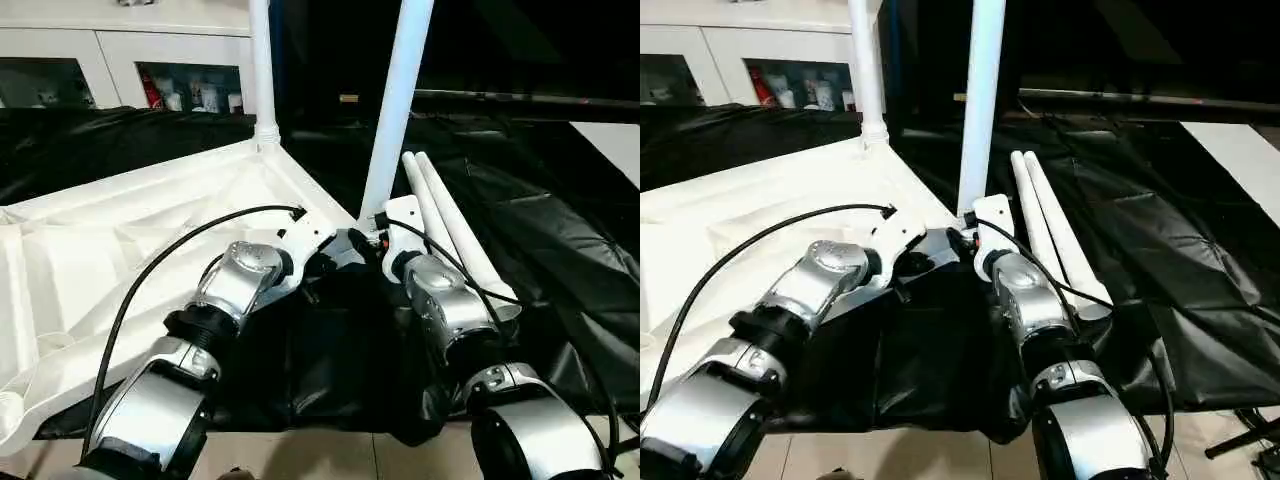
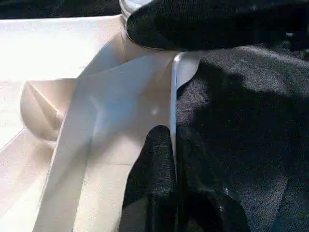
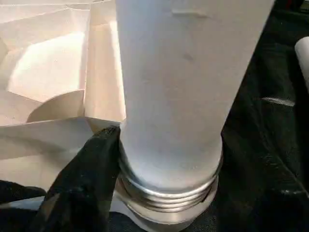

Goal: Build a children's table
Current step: Rotate leg to tighten

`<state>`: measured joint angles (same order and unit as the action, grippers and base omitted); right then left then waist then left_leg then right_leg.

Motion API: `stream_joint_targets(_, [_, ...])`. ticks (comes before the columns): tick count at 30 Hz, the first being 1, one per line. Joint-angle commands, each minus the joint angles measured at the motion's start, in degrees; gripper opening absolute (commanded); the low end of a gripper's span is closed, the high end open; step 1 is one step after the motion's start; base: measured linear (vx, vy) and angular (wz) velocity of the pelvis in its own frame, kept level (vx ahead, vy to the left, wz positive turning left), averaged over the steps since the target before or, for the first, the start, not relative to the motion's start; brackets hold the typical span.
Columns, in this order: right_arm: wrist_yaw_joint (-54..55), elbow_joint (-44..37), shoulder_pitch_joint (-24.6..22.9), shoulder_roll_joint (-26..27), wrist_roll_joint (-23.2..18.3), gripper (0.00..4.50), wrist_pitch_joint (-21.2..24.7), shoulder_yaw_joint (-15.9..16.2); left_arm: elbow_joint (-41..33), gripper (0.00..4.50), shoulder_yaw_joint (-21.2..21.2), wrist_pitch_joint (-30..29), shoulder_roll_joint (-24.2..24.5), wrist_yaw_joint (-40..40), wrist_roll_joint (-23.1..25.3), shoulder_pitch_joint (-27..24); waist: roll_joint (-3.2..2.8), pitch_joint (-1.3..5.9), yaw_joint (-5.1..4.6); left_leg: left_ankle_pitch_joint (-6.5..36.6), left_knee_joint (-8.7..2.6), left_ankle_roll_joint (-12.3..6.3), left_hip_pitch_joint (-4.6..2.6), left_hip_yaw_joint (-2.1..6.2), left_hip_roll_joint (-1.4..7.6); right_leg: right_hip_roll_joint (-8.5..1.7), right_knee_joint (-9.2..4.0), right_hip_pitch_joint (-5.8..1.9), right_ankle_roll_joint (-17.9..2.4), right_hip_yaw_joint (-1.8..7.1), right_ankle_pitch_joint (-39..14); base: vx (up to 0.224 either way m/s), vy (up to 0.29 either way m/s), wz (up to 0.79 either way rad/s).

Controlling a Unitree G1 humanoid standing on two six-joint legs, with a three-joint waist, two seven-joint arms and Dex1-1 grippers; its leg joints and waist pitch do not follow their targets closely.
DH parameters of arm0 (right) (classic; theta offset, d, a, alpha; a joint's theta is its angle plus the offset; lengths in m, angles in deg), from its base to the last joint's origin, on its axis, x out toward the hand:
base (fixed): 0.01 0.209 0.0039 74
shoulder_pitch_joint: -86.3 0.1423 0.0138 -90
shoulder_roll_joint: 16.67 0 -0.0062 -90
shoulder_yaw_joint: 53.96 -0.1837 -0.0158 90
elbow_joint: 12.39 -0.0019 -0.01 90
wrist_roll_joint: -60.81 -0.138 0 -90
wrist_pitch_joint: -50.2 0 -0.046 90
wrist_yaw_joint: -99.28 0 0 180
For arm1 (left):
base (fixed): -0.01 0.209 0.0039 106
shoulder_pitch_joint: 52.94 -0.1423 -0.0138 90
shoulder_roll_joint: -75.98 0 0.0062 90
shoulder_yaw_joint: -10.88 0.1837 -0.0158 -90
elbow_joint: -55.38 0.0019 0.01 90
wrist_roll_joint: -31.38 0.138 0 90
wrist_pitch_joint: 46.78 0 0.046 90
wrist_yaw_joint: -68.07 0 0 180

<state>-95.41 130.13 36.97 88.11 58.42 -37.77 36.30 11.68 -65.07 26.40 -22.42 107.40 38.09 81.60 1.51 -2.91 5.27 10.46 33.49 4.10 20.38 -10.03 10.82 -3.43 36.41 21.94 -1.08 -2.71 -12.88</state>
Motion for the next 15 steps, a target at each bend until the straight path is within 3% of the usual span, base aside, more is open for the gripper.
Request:
stream_joint_targets(1, [-3.5, 2.0, -0.1, 2.7, -0.7, 3.54, 0.3, 1.6, 0.9, 0.00, -0.6, 3.3, -1.4, -1.9, -1.0, -0.3, 0.49, 3.03, 0.00, 9.8, -4.08, -1.59, -0.15, 0.76, 2.33, -5.14, -5.13, -2.35, -10.9, 2.86, -8.2, 0.000, 0.000, 0.00])
stream_joint_targets(4, [-4.7, 1.9, 0.6, 1.7, -0.9, 3.85, -0.5, 1.2, 0.4, 0.00, -0.4, 5.1, 0.1, 0.6, -0.8, -1.0, 0.55, 2.96, -0.07, 10.5, -4.15, -1.47, -0.16, 0.77, 2.37, -5.20, -5.28, -2.22, -10.7, 2.88, -9.9, 0.000, 0.000, 0.00])
stream_joint_targets(5, [-7.3, 0.2, 0.1, 0.7, -1.4, 3.85, -0.4, 1.3, 0.1, 0.00, -0.5, 6.0, 1.0, 1.9, -1.0, -1.3, 0.79, 2.96, -0.06, 10.5, -4.15, -1.61, -0.12, 0.77, 2.33, -5.19, -5.35, -2.27, -10.6, 2.86, -10.1, 0.000, 0.000, 0.00])
stream_joint_targets(7, [-12.2, -3.7, -1.5, -1.6, -2.4, 3.85, 0.2, 1.7, -0.7, 0.00, -0.4, 7.8, 2.7, 4.9, -1.5, -2.0, 0.69, 2.98, 0.13, 9.7, -4.12, -2.26, -0.06, 0.84, 2.35, -5.20, -5.34, -2.47, -10.1, 2.85, -9.3, 0.000, 0.000, 0.00])
stream_joint_targets(11, [-18.8, -9.8, -4.3, -5.4, -3.3, 3.85, 0.8, 2.7, -3.5, 0.00, -0.6, 11.1, 5.5, 10.9, -3.2, -3.9, 0.87, 3.39, 0.17, 5.5, -3.81, -3.98, 0.28, 0.70, 2.27, -5.15, -4.57, -2.83, -10.9, 2.80, -2.6, 0.000, 0.000, 0.00])
stream_joint_targets(15, [-24.3, -14.9, -6.7, -9.0, -4.6, 3.85, 2.0, 3.0, -7.2, 0.00, -1.3, 12.0, 8.5, 17.2, -5.6, -5.9, 0.53, 3.77, 0.28, 2.6, -3.44, -5.47, 0.21, 0.54, 2.31, -4.82, -3.75, -2.81, -12.8, 2.73, 4.9, 0.000, 0.000, 0.00])
